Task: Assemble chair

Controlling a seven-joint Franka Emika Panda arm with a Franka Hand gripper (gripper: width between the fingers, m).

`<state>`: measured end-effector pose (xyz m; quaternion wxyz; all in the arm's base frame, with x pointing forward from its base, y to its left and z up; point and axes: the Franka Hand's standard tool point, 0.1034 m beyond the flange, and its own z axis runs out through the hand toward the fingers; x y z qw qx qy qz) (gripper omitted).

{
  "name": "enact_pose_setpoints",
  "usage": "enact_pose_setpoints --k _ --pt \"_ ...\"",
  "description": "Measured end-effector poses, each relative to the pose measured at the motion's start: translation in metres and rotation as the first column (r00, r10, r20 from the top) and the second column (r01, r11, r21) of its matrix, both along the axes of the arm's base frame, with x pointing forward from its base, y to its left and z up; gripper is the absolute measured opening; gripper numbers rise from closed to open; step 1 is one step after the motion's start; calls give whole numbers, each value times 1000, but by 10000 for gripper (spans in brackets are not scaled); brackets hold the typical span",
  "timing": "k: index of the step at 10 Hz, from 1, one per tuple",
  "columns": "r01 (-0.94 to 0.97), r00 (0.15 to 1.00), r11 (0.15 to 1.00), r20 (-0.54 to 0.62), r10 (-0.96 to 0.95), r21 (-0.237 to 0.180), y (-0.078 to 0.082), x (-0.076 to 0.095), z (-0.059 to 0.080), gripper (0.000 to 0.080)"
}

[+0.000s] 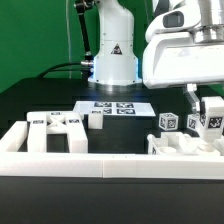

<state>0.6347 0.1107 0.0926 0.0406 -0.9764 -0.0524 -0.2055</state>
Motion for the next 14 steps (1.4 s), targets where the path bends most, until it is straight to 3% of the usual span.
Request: enact_pose_setpoints --k 6,13,14 --pt "-4 1000 1000 -11 4 -2 3 -4 -11 290" --pt "-9 992 1000 126 9 -6 10 -11 -13 290" --pt "-9 992 1000 126 10 -6 10 -11 -13 346"
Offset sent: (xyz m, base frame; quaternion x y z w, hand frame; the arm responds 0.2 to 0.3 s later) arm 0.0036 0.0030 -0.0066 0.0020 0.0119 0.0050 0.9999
